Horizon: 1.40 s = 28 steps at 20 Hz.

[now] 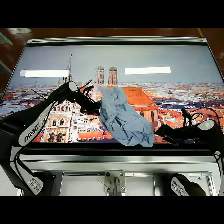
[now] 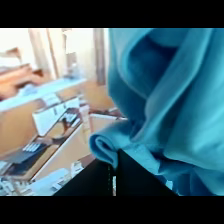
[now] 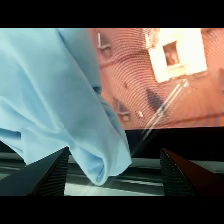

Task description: Fold the shirts.

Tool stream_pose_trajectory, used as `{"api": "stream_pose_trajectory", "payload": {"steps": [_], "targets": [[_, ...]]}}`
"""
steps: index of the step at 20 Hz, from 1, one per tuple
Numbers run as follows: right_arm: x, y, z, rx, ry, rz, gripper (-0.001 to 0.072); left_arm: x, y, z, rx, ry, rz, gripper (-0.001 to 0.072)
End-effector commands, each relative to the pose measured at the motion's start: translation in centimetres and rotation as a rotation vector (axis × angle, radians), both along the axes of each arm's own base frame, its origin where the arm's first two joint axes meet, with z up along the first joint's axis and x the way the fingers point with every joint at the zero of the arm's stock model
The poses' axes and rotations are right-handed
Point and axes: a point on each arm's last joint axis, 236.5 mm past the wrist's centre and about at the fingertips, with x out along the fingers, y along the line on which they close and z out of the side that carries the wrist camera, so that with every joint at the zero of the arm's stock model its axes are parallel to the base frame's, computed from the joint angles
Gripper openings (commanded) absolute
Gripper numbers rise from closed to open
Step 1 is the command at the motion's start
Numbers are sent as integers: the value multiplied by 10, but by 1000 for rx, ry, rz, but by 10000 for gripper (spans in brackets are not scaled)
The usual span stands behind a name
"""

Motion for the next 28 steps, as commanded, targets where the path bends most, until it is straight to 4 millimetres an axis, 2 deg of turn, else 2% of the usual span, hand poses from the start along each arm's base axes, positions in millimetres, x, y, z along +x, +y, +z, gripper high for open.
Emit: {"api": "stream_pose_trajectory", "payload": {"steps": [1,4,6,7,9,10,12,14,15,16,17,19,20,21,23,25,26,28], "targets": [[-6,22,-15,117,49,3,688,6,-3,18,-19,-48,-14,36],[5,43,-16,247,50,-23,687,8,-3,30,-28,-78,-20,36],[-2,54,-23,252,81,28,686,8,-4,33,-30,-82,-20,36],[-10,62,-27,235,97,81,614,8,-4,33,-30,-83,-20,36],[-20,71,-33,194,108,169,131,9,-3,37,-32,-92,-20,35],[-21,75,-31,194,109,191,73,12,-3,43,-33,-112,-17,35],[-13,75,-16,195,70,245,70,26,6,68,-2,-228,-20,34],[8,58,10,110,-26,323,70,45,21,122,39,-414,-22,34],[24,48,31,46,-98,364,70,55,31,161,57,-526,-20,34],[44,39,64,-19,-200,393,70,61,40,203,66,-631,-9,34],[66,32,103,-82,-323,403,70,65,50,254,64,-748,12,34],[103,26,213,-198,-640,382,70,58,69,362,14,-982,84,35],[114,25,280,-255,-820,344,70,47,80,420,-17,-1115,126,34],[115,23,348,-299,-999,290,70,32,90,470,-46,-1235,166,35],[95,24,462,-341,-1288,182,70,-10,110,560,-110,-1465,243,35],[61,28,538,-346,-1479,122,70,-57,124,618,-169,-1626,292,35],[47,33,558,-334,-1532,115,70,-76,129,634,-186,-1672,305,35],[30,43,579,-298,-1577,126,70,-109,140,654,-184,-1739,317,35]]}}
